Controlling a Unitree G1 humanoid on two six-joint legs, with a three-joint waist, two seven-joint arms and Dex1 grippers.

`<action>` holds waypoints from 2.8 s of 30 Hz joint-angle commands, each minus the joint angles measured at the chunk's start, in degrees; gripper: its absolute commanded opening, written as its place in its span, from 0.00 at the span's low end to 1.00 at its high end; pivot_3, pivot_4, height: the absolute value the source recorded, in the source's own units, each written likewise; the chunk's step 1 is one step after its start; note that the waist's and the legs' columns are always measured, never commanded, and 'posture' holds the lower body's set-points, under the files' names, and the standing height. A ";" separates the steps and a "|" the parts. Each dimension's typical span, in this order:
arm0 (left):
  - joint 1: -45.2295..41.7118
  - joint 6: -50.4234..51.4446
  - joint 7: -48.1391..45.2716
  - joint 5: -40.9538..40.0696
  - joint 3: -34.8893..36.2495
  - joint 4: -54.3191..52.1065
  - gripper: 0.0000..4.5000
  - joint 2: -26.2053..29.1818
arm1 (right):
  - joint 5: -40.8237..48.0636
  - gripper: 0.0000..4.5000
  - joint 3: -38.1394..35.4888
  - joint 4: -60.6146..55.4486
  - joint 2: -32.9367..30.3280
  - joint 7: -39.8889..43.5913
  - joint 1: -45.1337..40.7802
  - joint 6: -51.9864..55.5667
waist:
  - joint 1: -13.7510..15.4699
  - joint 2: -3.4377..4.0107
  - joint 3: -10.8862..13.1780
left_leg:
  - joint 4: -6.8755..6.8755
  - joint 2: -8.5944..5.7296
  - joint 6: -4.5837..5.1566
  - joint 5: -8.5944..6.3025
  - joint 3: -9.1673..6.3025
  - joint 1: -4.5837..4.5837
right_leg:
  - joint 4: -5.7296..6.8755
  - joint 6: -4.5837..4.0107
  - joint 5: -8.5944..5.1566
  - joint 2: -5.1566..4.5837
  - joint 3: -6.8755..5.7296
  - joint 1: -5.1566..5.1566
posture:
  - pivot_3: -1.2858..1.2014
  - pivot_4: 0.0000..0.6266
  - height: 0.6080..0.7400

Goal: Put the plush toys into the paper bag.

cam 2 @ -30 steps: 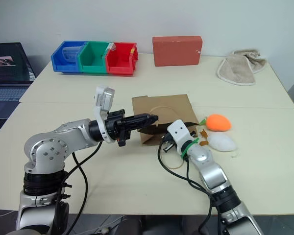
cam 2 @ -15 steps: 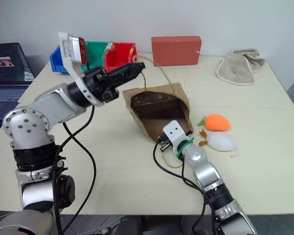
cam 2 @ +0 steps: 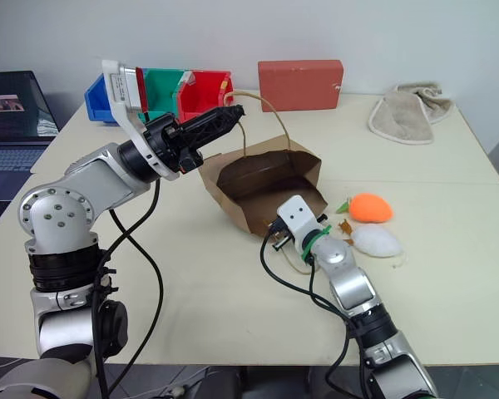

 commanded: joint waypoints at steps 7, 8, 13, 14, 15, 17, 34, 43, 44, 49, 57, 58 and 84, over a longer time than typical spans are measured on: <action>4.40 -2.23 -4.33 2.57 -3.42 -5.98 0.00 -0.28 | 8.42 0.01 -4.42 -26.33 -10.17 12.31 -1.04 13.04 | 0.21 -0.01 -0.01 | 0.11 -0.04 -0.17 0.10 -0.02 -0.70 | 0.27 0.00 0.01 -0.03 -0.02 -0.78 | 0.52 0.24 1.00; 4.60 -2.36 -4.42 2.68 -3.49 -6.02 0.00 -0.42 | 9.13 0.01 -4.74 -27.73 -10.91 12.85 -1.05 14.18 | 0.22 0.00 -0.01 | 0.10 -0.03 -0.18 0.10 -0.04 -0.68 | 0.30 0.00 0.01 -0.02 -0.03 -0.78 | 0.52 0.24 1.00; 5.76 -3.11 -5.10 3.85 -4.71 -6.54 0.00 -1.25 | 15.36 0.04 -10.30 -36.41 -16.89 16.90 -0.75 20.81 | 0.22 0.00 0.00 | 0.15 -0.04 -0.03 0.03 -0.01 -0.68 | 0.35 0.00 0.01 -0.01 0.01 -0.80 | 0.52 0.24 1.00; 6.01 -3.24 -5.26 4.06 -5.03 -6.49 0.00 -1.42 | 17.07 0.08 -13.33 -38.16 -20.43 19.36 0.00 21.42 | 0.24 0.00 0.00 | 0.17 -0.04 -0.03 0.03 -0.01 -0.68 | 0.35 0.00 0.01 -0.01 0.01 -0.79 | 0.52 0.24 1.00; 6.16 -3.31 -5.38 4.21 -5.19 -6.43 0.00 -1.55 | 18.34 0.13 -15.34 -39.27 -23.00 21.01 0.53 21.81 | 0.46 -0.01 -0.01 | 0.17 -0.06 -0.03 0.03 0.00 -0.69 | 0.35 0.00 0.01 -0.02 0.01 -0.79 | 0.52 0.24 1.00; 6.79 -3.57 -6.24 4.95 -6.05 -6.73 0.00 -1.37 | 19.41 0.28 -18.94 -39.55 -28.85 23.75 1.98 21.78 | 0.96 -0.01 -0.01 | 0.21 -0.09 -0.02 0.02 -0.02 -0.71 | 0.31 0.00 0.01 -0.04 -0.01 -0.76 | 0.52 0.24 1.00; 7.49 -1.01 -8.08 1.63 -5.42 -6.68 0.00 -0.86 | 11.21 0.84 -24.98 -27.49 -49.57 32.56 25.19 1.74 | 0.89 -0.05 -0.02 | 0.32 -0.10 0.03 0.05 0.16 -0.61 | 0.27 0.08 0.04 -0.04 0.17 -0.68 | 0.52 0.24 1.00; 9.84 1.12 -8.15 -1.24 -4.42 -8.66 0.00 1.23 | 2.62 0.47 -18.06 -15.72 -45.64 25.97 19.41 -6.08 | 0.93 -0.06 -0.02 | 0.35 -0.12 0.04 0.06 0.13 -0.61 | 0.30 0.12 0.07 -0.04 0.17 -0.65 | 0.52 0.24 1.00; 10.04 1.26 -8.16 -1.39 -4.35 -8.79 0.00 1.40 | 2.64 0.39 -17.98 -15.55 -45.53 26.04 19.31 -6.30 | 0.95 -0.06 -0.03 | 0.35 -0.12 0.04 0.06 0.11 -0.61 | 0.29 0.12 0.07 -0.04 0.16 -0.65 | 0.52 0.24 1.00; 10.43 1.89 -7.62 -2.57 -3.79 -9.04 0.00 1.86 | 6.72 0.02 -20.71 -17.28 -45.49 28.71 19.38 -6.54 | 1.07 -0.06 -0.03 | 0.36 -0.12 0.04 0.06 0.12 -0.61 | 0.30 0.12 0.07 -0.04 0.17 -0.64 | 0.52 0.24 1.00; 9.49 1.98 -7.68 -3.37 -3.73 -8.61 0.00 2.09 | 23.22 0.00 -32.47 -29.02 -53.82 40.14 15.42 2.78 | 1.00 -0.03 -0.01 | 0.35 -0.11 0.05 0.06 0.10 -0.60 | 0.34 0.12 0.07 -0.04 0.15 -0.62 | 0.52 0.24 1.00; 9.32 2.01 -7.79 -3.42 -3.72 -8.55 0.00 2.08 | 24.83 0.00 -32.98 -30.08 -54.55 40.54 14.27 4.28 | 0.92 -0.02 -0.01 | 0.36 -0.10 0.05 0.06 0.12 -0.59 | 0.34 0.11 0.07 -0.04 0.17 -0.63 | 0.52 0.24 1.00; 9.07 0.94 -10.14 -1.63 -5.94 -8.73 0.00 0.37 | -0.68 0.00 7.50 -18.85 -22.53 23.51 -16.40 11.26 | 0.89 -0.06 -0.03 | 0.38 -0.09 -0.02 0.11 0.05 -0.63 | 0.63 0.10 0.07 -0.03 0.10 -0.82 | 0.52 0.24 1.00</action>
